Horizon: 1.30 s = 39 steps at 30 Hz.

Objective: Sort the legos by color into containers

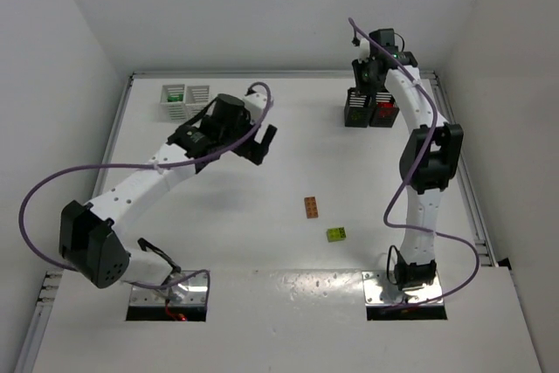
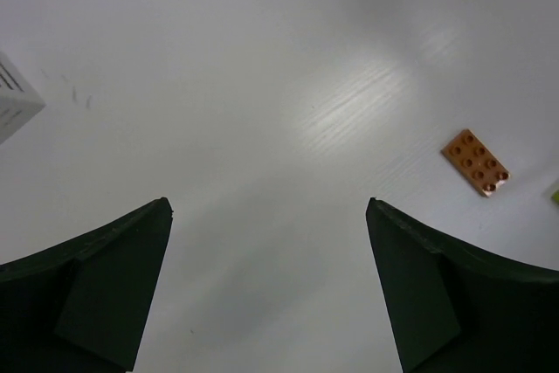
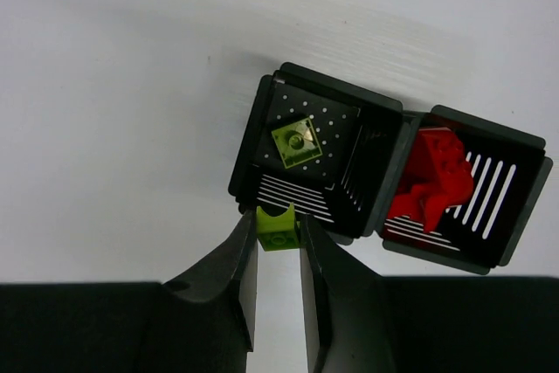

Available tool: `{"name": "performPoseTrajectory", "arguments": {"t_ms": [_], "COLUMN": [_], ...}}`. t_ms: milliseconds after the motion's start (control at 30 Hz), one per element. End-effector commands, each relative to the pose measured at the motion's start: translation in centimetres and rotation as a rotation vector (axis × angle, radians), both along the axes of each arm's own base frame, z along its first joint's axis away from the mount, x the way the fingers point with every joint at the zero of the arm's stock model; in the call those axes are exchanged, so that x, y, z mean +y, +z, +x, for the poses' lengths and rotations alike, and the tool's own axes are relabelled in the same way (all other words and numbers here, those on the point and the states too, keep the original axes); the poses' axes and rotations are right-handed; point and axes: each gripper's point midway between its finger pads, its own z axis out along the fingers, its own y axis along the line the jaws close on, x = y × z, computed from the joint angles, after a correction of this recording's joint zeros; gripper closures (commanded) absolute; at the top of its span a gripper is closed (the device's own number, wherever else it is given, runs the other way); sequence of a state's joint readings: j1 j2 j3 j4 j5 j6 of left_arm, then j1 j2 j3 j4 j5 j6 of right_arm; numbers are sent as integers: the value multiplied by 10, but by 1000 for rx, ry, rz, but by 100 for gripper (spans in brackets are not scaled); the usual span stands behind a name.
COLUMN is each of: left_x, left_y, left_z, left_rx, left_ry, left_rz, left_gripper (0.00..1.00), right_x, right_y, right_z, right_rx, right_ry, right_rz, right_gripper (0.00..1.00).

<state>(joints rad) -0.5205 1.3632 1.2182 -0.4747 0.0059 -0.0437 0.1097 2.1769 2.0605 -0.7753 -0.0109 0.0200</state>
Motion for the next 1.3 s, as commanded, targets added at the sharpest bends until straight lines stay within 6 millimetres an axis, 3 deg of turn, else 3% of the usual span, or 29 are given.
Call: {"name": "performPoseTrajectory", "arguments": {"t_ms": [0,67,100,267,400,500,567,733,933,1067,1133,1267], "left_x": [-6,-23,-28,-61,-102,-125,-134,-146,-159,-174,-184,-189], "left_y": [4,-12,-17,-20,-21,-44,-56,-79,-114,-122,-117,-132], "left_z": [-13,-25,-30,-56,-83,-103,-102,-92,-105,-102,-100,-103], "left_rx": [-11,31,60,129,234,312,315,354,419,444,435,462], "left_ry": [-7,-29,5,12,-27,-55,-32,61,105,127,128,139], "left_rz": [71,78,47,-59,-104,-80,-68,-46,17,17,5,28], "left_gripper": [0,0,0,0,0,0,0,0,10,17,19,20], "right_x": [-4,-2,-2,0,-3,-5,-5,2,0,1,3,4], "right_y": [15,14,4,-5,-11,-17,-17,15,53,79,84,90], "right_z": [14,18,18,18,18,17,17,4,-11,-21,-25,-34], "right_rx": [-49,-46,-28,0,9,19,20,-24,-85,-138,-144,-154], "right_ry": [-13,-8,-8,-3,-24,-32,-39,-24,-24,-22,-15,-8], "right_rz": [36,43,41,46,36,25,30,82,110,128,135,143], "right_gripper": [91,91,91,75,63,55,54,54,53,53,53,53]}}
